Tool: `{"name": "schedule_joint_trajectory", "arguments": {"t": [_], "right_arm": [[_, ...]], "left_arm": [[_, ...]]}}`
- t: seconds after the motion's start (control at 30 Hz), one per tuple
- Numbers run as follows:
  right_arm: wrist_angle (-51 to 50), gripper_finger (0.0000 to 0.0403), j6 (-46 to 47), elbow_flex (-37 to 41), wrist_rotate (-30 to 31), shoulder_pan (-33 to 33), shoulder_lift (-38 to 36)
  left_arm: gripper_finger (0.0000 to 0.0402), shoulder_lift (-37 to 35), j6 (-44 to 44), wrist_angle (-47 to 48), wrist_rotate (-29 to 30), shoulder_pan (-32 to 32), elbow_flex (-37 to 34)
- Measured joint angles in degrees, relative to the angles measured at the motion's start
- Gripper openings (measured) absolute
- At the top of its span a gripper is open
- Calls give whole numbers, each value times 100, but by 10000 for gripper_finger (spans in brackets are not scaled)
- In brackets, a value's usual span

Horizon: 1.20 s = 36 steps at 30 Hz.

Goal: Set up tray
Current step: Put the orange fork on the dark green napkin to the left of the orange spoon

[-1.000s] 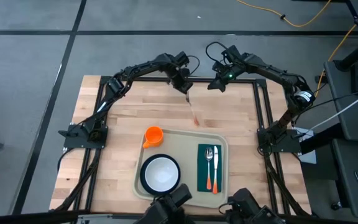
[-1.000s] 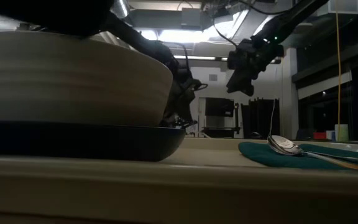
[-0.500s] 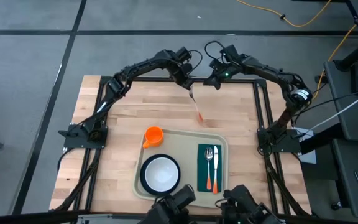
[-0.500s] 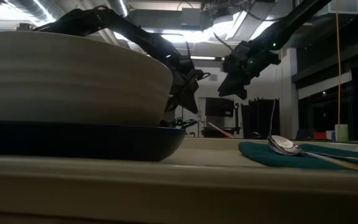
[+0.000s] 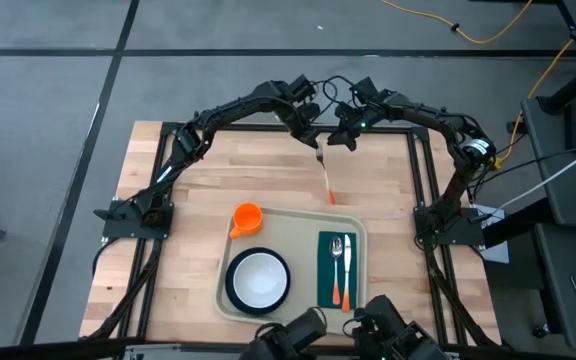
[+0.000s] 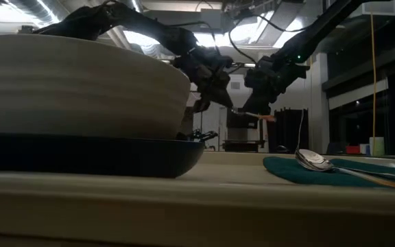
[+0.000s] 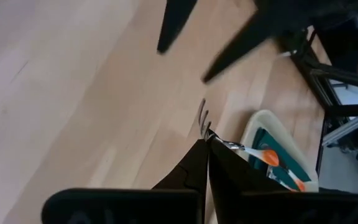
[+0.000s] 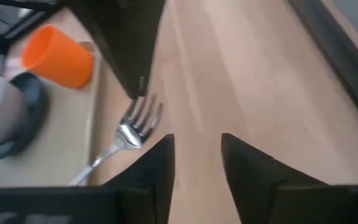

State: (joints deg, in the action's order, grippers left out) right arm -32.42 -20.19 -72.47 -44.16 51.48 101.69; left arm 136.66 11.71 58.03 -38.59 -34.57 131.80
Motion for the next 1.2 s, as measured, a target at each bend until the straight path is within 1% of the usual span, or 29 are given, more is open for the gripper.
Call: {"name": "schedule_joint_trajectory", "arguments": {"t": [0.07,0.17,0.3,0.4,0.5,0.67,0.8,1.2], "right_arm": [[-24,154,-98,0,-198,0,0],[-49,187,-139,-2,-662,-2,0],[-68,223,-239,-2,-737,-4,0],[-69,237,-345,-2,-737,-4,-1],[-67,239,-532,-2,-737,-22,-2],[-73,235,-599,-2,-708,-157,-9],[-93,231,-743,-2,-594,-313,-9],[-241,220,-904,-2,-589,-528,-9]], "left_arm": [[2,0,0,3,-2,9,72],[2,0,1,-1,0,30,114],[2,0,-1,3,-2,101,116],[2,0,-67,1,-46,164,116],[2,0,-97,-2,-76,233,116],[2,0,-88,-58,-328,291,114],[2,0,-61,-102,-351,304,114],[2,0,-146,-124,-359,318,114]]}}
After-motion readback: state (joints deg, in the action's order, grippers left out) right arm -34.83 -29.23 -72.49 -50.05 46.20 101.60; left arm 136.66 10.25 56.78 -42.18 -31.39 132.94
